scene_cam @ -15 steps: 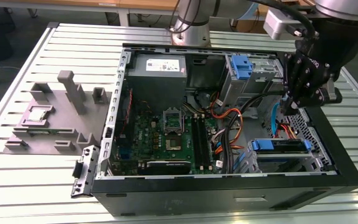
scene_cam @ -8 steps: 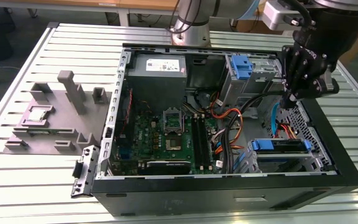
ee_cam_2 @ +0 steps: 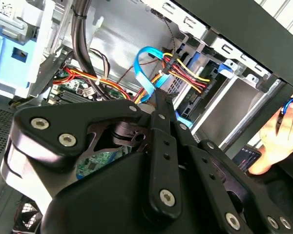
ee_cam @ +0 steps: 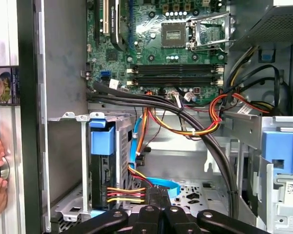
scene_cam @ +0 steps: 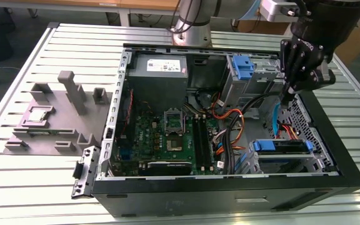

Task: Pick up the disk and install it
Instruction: 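Insert the second disk wire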

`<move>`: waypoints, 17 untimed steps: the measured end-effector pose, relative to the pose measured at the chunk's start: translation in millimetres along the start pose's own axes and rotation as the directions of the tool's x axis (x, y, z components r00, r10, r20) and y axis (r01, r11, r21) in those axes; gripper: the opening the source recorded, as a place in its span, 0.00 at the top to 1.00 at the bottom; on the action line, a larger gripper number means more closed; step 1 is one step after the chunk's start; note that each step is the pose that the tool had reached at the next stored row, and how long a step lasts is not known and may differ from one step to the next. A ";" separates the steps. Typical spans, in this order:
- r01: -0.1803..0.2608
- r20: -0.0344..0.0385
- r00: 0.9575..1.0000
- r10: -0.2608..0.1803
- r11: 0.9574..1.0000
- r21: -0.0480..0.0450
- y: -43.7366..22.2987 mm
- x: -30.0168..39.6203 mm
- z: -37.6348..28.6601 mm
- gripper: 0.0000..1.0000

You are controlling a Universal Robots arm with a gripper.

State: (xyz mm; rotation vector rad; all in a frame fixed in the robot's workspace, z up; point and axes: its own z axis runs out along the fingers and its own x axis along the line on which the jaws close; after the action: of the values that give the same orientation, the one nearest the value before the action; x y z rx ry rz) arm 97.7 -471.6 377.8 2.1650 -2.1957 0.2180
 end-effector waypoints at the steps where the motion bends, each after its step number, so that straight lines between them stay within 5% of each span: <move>1: 0.000 -0.001 1.000 0.000 1.000 0.000 0.0 -0.7 -0.9 0.90; 12: 0.001 -0.027 1.000 -0.001 1.000 0.000 0.2 -2.8 2.5 0.89; 15: 0.002 -0.036 0.999 -0.002 1.000 0.001 0.3 -2.8 3.3 0.76; 17: 0.002 -0.038 0.999 -0.002 1.000 0.001 0.3 -2.9 3.5 0.76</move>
State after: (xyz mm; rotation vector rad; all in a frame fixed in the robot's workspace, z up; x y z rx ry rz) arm 97.7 -469.2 373.9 2.1450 -2.1734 0.2577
